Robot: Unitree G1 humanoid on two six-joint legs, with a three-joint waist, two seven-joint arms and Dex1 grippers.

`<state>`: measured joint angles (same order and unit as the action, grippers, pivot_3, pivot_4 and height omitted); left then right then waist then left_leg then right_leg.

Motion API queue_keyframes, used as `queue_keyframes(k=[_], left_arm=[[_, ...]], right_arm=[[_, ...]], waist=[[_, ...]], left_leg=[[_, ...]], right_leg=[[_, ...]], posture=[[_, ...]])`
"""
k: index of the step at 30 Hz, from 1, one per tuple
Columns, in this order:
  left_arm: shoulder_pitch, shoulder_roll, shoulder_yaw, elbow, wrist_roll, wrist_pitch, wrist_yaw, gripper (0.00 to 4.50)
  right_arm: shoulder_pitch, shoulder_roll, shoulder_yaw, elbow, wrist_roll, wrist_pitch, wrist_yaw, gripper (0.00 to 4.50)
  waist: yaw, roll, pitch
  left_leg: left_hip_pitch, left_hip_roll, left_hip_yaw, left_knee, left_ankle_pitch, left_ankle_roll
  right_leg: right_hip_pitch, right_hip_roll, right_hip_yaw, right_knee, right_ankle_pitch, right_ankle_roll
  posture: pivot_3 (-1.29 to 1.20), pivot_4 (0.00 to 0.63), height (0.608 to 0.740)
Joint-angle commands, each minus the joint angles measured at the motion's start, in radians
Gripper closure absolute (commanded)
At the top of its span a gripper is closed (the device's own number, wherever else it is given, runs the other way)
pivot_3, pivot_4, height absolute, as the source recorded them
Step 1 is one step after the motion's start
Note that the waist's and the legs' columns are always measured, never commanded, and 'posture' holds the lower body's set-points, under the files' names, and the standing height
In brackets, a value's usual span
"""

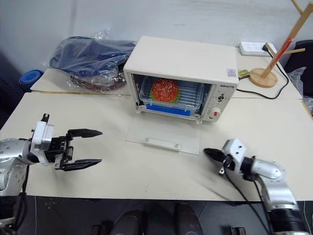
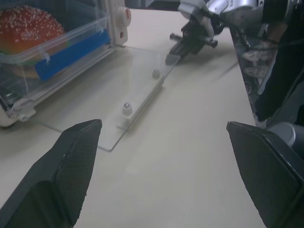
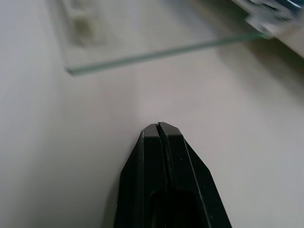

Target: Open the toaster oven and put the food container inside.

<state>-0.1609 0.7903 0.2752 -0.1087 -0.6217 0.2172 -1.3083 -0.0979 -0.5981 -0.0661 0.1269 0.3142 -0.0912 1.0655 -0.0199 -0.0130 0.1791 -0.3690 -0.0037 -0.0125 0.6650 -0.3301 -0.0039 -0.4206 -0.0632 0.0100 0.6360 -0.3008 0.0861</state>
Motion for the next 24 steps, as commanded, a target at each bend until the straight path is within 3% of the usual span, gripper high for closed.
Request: queue_keyframes(k=[1, 11, 14, 19, 24], left_arm=[[0.011, -0.018, 0.039, -0.046, -0.046, 0.046, 0.070, 0.01], [-0.013, -0.113, 0.092, -0.079, -0.098, 0.092, 0.258, 0.01], [-0.012, -0.110, 0.106, -0.047, -0.053, 0.060, 0.291, 0.01], [0.081, -0.044, 0.120, 0.031, 0.066, -0.051, 0.249, 0.00], [0.202, -0.016, 0.136, 0.056, 0.175, -0.177, 0.247, 0.00]], right_arm=[[-0.036, 0.045, -0.014, -0.039, 0.053, -0.041, -0.002, 4.50], [-0.154, 0.201, -0.106, -0.141, 0.249, -0.005, -0.108, 4.50], [-0.209, 0.182, -0.144, -0.185, 0.325, 0.083, -0.144, 4.50], [-0.176, 0.052, -0.164, -0.241, 0.362, 0.160, -0.048, 2.97], [-0.071, -0.101, -0.160, -0.207, 0.291, 0.066, 0.172, 1.16]], waist=[[-0.004, 0.000, 0.000], [-0.006, 0.000, 0.000], [-0.006, 0.000, 0.000], [-0.005, 0.002, 0.001], [-0.005, 0.002, 0.001]], left_leg=[[0.000, 0.000, 0.000, 0.000, 0.000, 0.000], [-0.001, 0.000, -0.002, 0.000, 0.001, -0.003], [-0.001, 0.000, -0.003, 0.000, 0.001, -0.004], [-0.001, -0.001, -0.002, -0.001, 0.001, -0.004], [-0.001, -0.001, -0.002, -0.002, 0.000, -0.001]], right_leg=[[0.000, 0.000, 0.000, 0.001, 0.000, 0.000], [0.000, -0.001, -0.001, 0.001, 0.000, 0.000], [0.000, -0.001, -0.002, 0.001, 0.000, 0.000], [-0.001, -0.001, -0.002, -0.001, 0.000, -0.001], [0.000, -0.001, -0.002, -0.007, 0.000, -0.001]], posture=[[0.00, 0.150, 0.740], [0.00, 0.150, 0.740], [0.00, 0.150, 0.740], [0.00, 0.150, 0.740], [0.00, 0.150, 0.740]])
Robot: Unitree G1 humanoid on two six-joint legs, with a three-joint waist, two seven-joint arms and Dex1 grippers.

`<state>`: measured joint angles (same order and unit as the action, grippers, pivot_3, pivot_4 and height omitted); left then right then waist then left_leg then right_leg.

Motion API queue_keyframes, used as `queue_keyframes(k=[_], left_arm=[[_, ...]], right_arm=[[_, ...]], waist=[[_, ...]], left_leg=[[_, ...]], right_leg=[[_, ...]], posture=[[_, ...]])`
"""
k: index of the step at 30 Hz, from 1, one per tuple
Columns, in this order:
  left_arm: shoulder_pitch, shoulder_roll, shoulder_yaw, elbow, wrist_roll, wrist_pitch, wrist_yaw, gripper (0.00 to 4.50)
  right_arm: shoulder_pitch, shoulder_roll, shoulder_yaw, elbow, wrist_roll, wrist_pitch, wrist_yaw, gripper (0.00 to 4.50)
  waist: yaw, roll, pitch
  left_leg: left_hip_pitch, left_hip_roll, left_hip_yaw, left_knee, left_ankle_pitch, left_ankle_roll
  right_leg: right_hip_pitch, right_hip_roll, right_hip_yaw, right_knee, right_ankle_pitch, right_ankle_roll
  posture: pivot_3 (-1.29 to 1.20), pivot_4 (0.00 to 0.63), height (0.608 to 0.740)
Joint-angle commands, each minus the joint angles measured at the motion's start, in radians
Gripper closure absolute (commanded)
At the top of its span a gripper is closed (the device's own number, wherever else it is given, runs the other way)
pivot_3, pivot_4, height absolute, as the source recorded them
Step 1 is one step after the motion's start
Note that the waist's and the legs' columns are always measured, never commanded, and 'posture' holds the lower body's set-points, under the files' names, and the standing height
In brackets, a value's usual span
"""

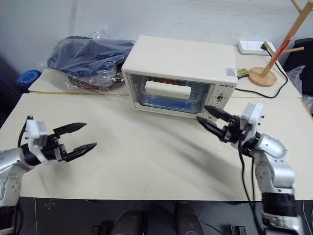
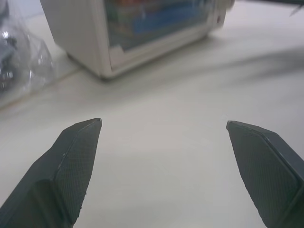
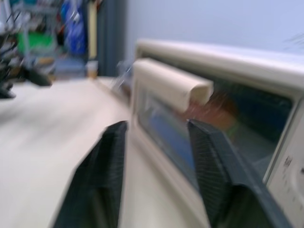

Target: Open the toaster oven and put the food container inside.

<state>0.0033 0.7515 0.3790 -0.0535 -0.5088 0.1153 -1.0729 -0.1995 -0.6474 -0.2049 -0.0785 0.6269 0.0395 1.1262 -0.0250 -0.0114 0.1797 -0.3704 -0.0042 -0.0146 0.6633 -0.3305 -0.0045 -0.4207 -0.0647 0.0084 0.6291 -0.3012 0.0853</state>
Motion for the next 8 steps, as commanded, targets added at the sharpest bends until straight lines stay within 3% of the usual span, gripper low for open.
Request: queue_keyframes(k=[1, 3, 4, 8], left_arm=[[0.059, 0.024, 0.037, -0.001, 0.064, -0.089, 0.004, 0.00], [0.093, 0.025, 0.048, -0.013, 0.068, -0.101, 0.006, 0.00], [0.107, 0.024, 0.052, -0.018, 0.066, -0.105, 0.005, 0.00], [0.169, 0.030, 0.046, -0.045, 0.084, -0.109, 0.014, 0.00]], right_arm=[[0.049, -0.074, -0.021, 0.014, -0.034, -0.082, 0.150, 0.86], [0.079, -0.088, -0.024, 0.046, -0.054, -0.136, 0.203, 0.17], [0.092, -0.091, -0.025, 0.060, -0.060, -0.158, 0.224, 0.03], [0.145, -0.064, -0.033, 0.140, -0.089, -0.241, 0.235, 0.03]], waist=[[0.000, 0.000, 0.000], [0.000, 0.000, 0.000], [0.000, 0.000, 0.000], [0.000, 0.000, 0.000]], left_leg=[[0.000, 0.000, 0.000, 0.000, 0.000, 0.000], [0.001, 0.000, 0.000, 0.000, 0.000, 0.001], [0.002, 0.000, 0.000, 0.000, 0.000, 0.001], [0.005, 0.000, -0.001, -0.001, -0.001, 0.001]], right_leg=[[0.000, 0.000, 0.000, 0.000, 0.000, 0.000], [0.001, -0.001, 0.000, 0.000, 0.000, 0.000], [0.002, -0.001, 0.000, 0.000, 0.000, 0.000], [0.006, -0.001, -0.001, -0.001, 0.000, 0.000]], posture=[[0.00, 0.150, 0.740], [0.00, 0.150, 0.740], [0.00, 0.150, 0.740], [0.00, 0.150, 0.740]])
